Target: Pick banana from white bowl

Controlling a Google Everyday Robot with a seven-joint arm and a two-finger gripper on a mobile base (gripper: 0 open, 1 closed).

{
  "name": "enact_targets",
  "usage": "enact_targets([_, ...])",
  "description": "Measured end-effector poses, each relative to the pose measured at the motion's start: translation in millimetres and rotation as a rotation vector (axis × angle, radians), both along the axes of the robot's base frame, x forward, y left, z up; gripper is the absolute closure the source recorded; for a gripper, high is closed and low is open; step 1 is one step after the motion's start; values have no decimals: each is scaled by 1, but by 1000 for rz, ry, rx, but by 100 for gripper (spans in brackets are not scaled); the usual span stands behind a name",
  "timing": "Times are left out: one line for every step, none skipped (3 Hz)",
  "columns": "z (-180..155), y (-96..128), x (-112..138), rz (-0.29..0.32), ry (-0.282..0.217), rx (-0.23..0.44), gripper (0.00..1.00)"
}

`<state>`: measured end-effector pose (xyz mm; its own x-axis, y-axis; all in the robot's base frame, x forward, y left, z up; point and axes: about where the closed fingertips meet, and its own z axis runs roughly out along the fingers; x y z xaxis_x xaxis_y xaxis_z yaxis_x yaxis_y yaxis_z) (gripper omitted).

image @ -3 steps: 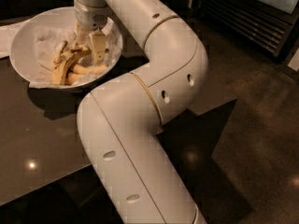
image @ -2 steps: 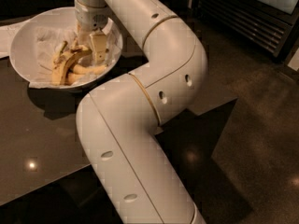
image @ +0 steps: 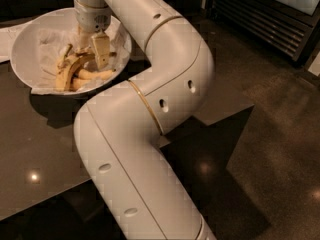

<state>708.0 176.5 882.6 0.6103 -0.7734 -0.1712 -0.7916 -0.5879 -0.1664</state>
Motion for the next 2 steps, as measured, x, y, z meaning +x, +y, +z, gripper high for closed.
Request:
enact_targets([-1, 4, -1, 9, 2, -5, 34])
enact_targets([-3, 6, -2, 11, 7, -7, 33])
